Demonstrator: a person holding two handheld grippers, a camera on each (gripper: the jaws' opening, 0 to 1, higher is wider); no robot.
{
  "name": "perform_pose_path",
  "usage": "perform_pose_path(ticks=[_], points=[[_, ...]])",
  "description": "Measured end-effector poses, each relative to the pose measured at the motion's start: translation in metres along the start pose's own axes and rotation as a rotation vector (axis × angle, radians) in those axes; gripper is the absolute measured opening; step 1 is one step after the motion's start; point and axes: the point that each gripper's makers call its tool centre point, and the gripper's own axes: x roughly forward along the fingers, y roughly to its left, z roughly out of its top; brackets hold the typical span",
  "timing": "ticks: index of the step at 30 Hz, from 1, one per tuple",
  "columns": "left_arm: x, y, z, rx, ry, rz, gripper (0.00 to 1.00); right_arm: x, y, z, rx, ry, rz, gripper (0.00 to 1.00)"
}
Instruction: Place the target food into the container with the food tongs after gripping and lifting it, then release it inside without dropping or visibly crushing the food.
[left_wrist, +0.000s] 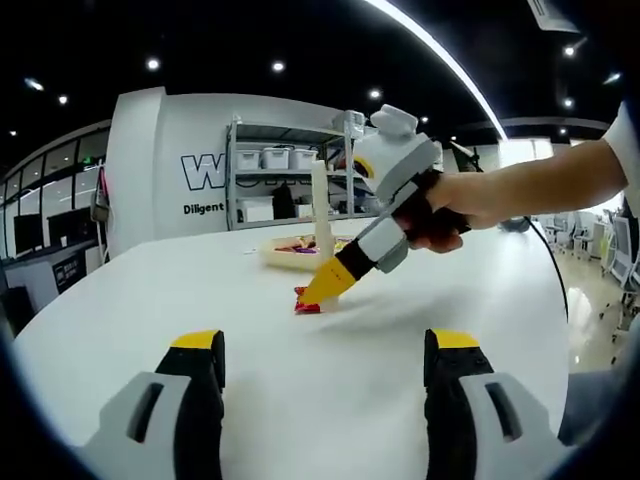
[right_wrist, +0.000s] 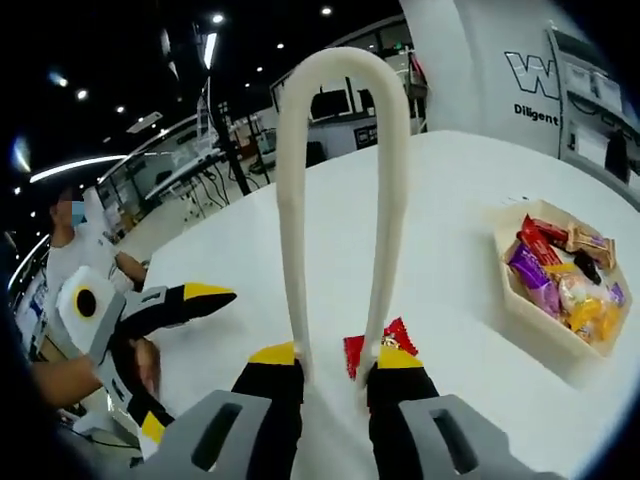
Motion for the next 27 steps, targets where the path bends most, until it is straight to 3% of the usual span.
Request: perform_pose_path(ticks=[4, 8, 13, 15, 19, 23, 27], points=[[0.000, -0.001, 0.000, -0.002, 0.000, -0.005, 0.80, -0.008, -0.025, -0.010, 0.008, 0.026, -0.064, 0.19], [0.000, -0.002, 0.000, -0.001, 0.001, -0.006, 0.80, -0.017, -0.052, -0.007, 0.034, 0.003, -0.132, 0.19], [0.000, 0.000, 0.000, -0.001, 0.000, -0.005, 0.80, -0.017, -0.031, 0.006, 0.090, -0.044, -0.059, 0.19], [0.000, 0.000, -0.001, 0.000, 0.002, -0.005, 0.80, -0.008, -0.009, 0.007, 0.047, -0.034, -0.018, 0.19], [0.000, 0.002, -0.001, 0.000, 0.002, -0.001, 0.80, 0.003, 0.012, 0.008, 0.033, -0.029, 0.024, 0.19], [0.000, 0.002, -0.001, 0.005, 0.003, 0.000, 0.79, 0.010, 0.020, 0.004, 0.028, -0.023, 0.040, 0.19], [0.000, 0.001, -0.001, 0.005, 0.003, 0.001, 0.79, 0.008, 0.011, -0.004, 0.021, -0.003, 0.024, 0.19]])
